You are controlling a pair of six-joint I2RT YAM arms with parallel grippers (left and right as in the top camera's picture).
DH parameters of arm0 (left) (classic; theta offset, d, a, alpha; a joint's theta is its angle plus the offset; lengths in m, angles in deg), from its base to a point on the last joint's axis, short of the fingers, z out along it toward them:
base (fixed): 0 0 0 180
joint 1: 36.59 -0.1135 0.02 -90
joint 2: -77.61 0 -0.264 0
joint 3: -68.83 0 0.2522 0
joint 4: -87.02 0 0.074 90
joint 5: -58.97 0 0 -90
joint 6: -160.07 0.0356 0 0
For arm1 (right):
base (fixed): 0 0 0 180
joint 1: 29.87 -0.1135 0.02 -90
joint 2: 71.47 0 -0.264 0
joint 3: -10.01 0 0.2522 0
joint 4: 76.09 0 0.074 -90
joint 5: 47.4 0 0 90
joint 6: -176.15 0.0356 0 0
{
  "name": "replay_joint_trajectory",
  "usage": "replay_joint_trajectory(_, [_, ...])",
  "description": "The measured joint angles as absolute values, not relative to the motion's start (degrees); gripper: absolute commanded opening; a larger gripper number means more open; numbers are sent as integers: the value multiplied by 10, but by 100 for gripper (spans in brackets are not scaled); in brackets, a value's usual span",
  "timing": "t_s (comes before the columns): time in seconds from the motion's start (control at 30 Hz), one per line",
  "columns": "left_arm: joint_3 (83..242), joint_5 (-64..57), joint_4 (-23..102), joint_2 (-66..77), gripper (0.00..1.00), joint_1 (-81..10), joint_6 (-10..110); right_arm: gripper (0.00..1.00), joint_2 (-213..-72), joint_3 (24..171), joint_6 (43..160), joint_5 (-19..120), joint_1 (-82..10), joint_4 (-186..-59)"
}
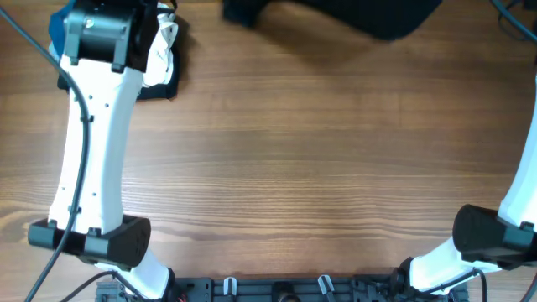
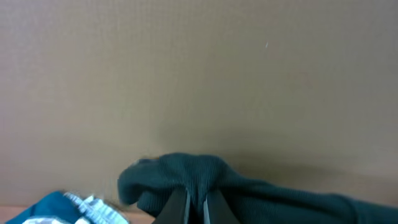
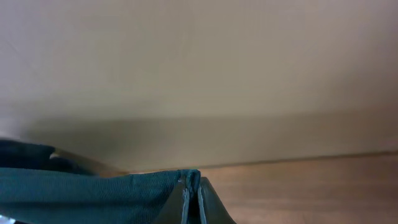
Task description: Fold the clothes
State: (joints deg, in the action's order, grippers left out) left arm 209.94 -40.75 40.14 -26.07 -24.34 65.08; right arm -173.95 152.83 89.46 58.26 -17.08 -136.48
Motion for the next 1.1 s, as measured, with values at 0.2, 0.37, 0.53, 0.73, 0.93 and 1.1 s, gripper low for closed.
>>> replay_joint_trajectory(0.2, [2114, -403, 154, -271, 4, -243, 658, 4, -1777, 1536, 871, 584, -171, -1502])
replay_joint_trajectory(0.37, [2115, -368, 5, -366, 4, -244, 657, 4, -1905, 1530, 848, 585, -170, -1618])
replay_joint_trajectory(0.53, [2112, -332, -67, -407, 4, -245, 649, 4, -1908, 1525, 846, 584, -170, -1709])
replay_joint_trajectory(0.73, [2112, -307, -209, -403, 4, -248, 608, 4, -1863, 1523, 861, 576, -169, -1817])
replay_joint_trajectory(0.93, [2099, -281, -232, -400, 4, -228, 587, 4, -1740, 1347, 910, 531, -169, -1769])
replay_joint_trajectory(1.1, [2001, -273, -230, -396, 4, -164, 575, 4, -1602, 1119, 937, 513, -169, -1674])
